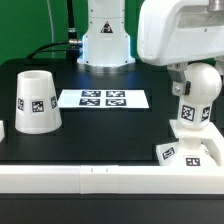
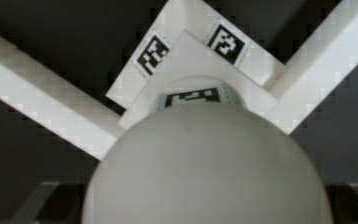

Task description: Assemble lamp

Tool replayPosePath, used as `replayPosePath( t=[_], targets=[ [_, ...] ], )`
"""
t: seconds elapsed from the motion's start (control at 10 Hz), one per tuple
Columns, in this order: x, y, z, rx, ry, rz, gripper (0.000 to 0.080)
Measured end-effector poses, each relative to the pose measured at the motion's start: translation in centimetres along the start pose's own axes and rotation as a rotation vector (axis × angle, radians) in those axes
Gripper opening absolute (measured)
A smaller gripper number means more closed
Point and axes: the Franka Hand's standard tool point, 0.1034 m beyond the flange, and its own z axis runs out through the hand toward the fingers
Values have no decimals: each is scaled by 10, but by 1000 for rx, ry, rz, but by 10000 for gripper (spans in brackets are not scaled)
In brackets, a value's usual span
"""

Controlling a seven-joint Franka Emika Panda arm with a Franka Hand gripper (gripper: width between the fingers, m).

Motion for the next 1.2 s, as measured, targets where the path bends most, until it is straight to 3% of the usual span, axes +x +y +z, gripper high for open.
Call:
replayPosePath(
  t=[0.5, 1.0, 1.2],
  targets=[
    [-1, 2, 0, 3, 2, 333, 579],
    [-4, 10, 2, 57, 21, 863, 579],
    [-4, 8, 3, 63, 10, 1059, 579]
  ],
)
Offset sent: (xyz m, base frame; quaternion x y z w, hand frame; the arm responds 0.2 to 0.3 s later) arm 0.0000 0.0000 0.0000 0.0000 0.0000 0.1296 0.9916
